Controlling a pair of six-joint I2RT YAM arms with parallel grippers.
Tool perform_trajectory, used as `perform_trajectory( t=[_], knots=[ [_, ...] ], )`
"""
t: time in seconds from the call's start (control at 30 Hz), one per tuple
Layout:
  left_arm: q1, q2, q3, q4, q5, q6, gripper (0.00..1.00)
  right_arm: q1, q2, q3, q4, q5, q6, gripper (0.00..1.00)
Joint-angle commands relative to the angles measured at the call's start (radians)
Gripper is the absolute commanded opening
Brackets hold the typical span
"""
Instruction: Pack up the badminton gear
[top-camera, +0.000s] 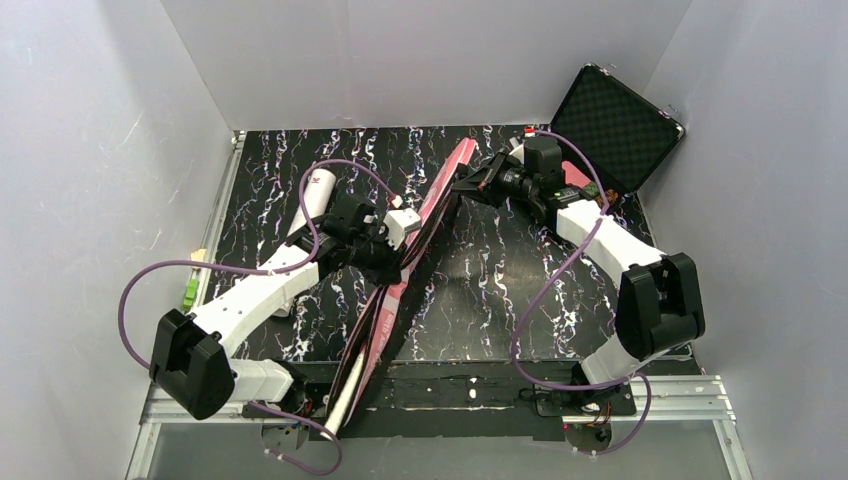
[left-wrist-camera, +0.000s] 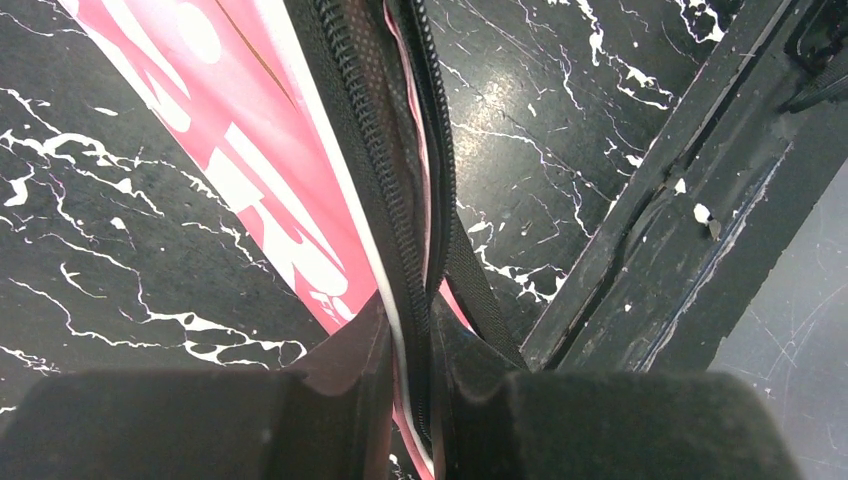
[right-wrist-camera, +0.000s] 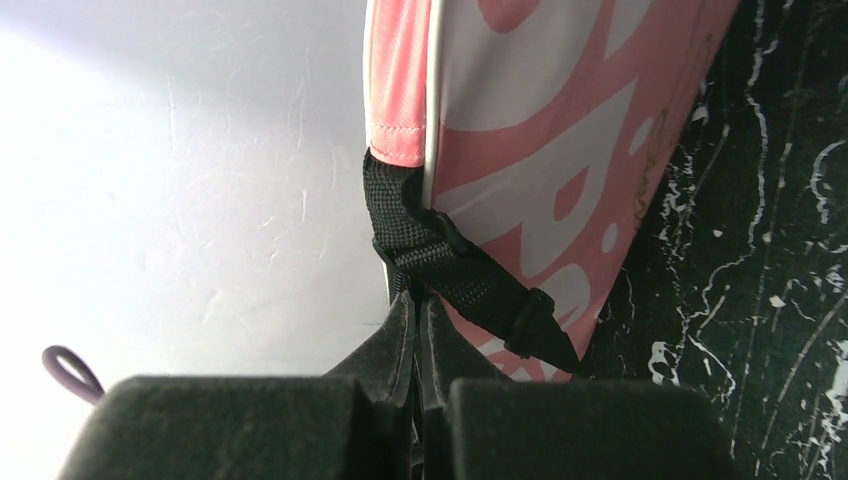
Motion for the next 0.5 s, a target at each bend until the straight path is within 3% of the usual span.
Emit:
perform_trajectory(
  t=[0.0,0.4,0.47],
  knots=[
    [-0.001,-0.034,0.029,0.038,-0.005,0.008,0.0,0.051,-0.045,-0.037,0.068,-0.245,0.04,0.01],
    [-0.001,-0.032,0.036,0.036,-0.006,0.008,0.0,0.111,-0.105,-0.151,0.034,-0.324,0.015,0.01],
    [-0.001,-0.037,0.034,0.034,-0.007,0.008,0.0,0.097,-0.121,-0.154,0.022,-0.307,0.013,0.05]
  ],
)
